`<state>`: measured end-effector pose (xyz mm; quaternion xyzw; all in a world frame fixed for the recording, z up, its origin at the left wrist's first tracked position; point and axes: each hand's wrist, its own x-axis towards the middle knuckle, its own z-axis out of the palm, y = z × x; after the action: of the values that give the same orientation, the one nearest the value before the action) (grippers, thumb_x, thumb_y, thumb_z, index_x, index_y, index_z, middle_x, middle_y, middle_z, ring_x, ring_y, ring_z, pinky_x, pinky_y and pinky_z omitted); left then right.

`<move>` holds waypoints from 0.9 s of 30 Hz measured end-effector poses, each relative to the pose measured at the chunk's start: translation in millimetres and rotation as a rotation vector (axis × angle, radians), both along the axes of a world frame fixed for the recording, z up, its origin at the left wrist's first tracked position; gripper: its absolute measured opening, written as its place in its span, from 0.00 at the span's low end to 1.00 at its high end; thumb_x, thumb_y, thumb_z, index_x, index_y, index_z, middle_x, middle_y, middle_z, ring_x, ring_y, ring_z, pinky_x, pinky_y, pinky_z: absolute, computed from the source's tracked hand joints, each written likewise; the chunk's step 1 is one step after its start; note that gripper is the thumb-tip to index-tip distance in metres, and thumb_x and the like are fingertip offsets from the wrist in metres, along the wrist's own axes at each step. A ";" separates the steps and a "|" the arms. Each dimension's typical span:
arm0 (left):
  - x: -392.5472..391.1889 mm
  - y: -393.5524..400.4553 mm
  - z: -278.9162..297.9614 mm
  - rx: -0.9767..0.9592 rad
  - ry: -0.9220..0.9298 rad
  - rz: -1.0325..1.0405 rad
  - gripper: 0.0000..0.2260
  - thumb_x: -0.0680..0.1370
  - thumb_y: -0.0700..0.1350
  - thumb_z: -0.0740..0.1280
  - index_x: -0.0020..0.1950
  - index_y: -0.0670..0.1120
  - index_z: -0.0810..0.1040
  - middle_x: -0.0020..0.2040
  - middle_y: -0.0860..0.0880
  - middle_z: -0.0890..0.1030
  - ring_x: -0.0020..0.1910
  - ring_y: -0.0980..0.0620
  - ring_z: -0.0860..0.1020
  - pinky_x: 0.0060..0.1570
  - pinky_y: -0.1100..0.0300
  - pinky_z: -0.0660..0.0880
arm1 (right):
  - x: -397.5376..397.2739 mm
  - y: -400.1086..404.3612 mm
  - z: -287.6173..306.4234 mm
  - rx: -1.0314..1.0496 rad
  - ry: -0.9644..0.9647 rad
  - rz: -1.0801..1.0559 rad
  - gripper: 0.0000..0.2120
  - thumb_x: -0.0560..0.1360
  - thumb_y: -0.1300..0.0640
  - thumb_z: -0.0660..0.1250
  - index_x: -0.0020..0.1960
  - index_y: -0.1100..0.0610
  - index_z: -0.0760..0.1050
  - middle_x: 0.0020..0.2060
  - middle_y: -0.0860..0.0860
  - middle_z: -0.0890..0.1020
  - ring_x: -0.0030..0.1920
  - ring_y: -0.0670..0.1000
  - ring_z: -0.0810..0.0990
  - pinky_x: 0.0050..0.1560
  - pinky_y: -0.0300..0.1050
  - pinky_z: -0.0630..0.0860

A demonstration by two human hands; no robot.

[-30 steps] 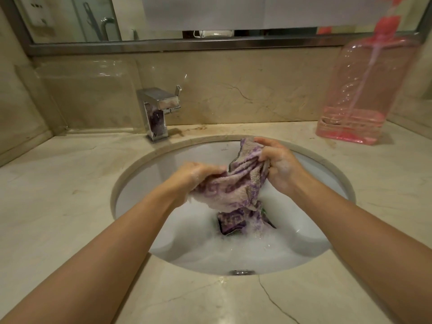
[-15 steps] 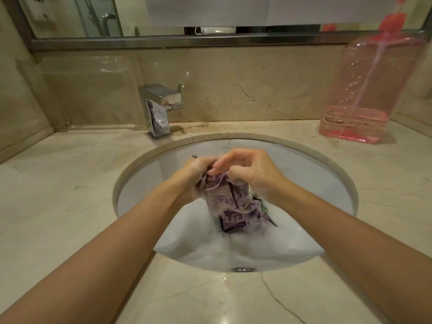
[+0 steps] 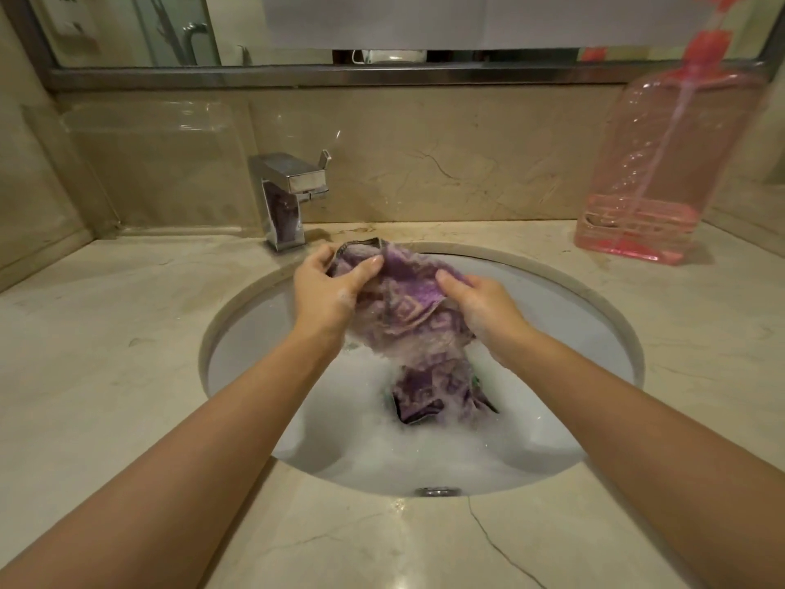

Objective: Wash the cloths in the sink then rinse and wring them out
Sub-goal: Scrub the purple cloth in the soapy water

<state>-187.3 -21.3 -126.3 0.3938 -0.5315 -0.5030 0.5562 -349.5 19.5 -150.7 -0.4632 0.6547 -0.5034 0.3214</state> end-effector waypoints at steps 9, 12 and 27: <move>-35.2 42.6 0.6 0.372 0.101 -0.311 0.20 0.83 0.50 0.56 0.38 0.42 0.76 0.25 0.49 0.79 0.26 0.55 0.80 0.27 0.66 0.75 | 53.1 27.8 20.3 -0.503 0.587 -0.262 0.24 0.77 0.40 0.61 0.26 0.51 0.74 0.22 0.47 0.75 0.27 0.49 0.74 0.28 0.41 0.64; -42.2 43.1 -7.2 0.383 0.195 -0.311 0.26 0.84 0.45 0.56 0.27 0.45 0.78 0.24 0.48 0.77 0.27 0.52 0.78 0.29 0.62 0.74 | 49.6 10.2 25.5 -0.383 0.545 -0.334 0.25 0.80 0.46 0.59 0.27 0.54 0.71 0.26 0.51 0.75 0.33 0.55 0.75 0.33 0.45 0.64; -32.2 42.9 13.3 0.618 0.163 -0.244 0.21 0.85 0.51 0.51 0.41 0.39 0.74 0.30 0.43 0.80 0.34 0.50 0.79 0.37 0.61 0.75 | 42.7 9.3 11.9 -0.113 0.456 -0.144 0.22 0.81 0.53 0.56 0.28 0.56 0.66 0.30 0.55 0.73 0.39 0.60 0.73 0.36 0.49 0.66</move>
<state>-219.5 21.6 -112.9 0.4355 -0.3509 -0.7331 0.3869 -306.8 28.9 -138.8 -0.5342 0.7126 -0.4431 0.1024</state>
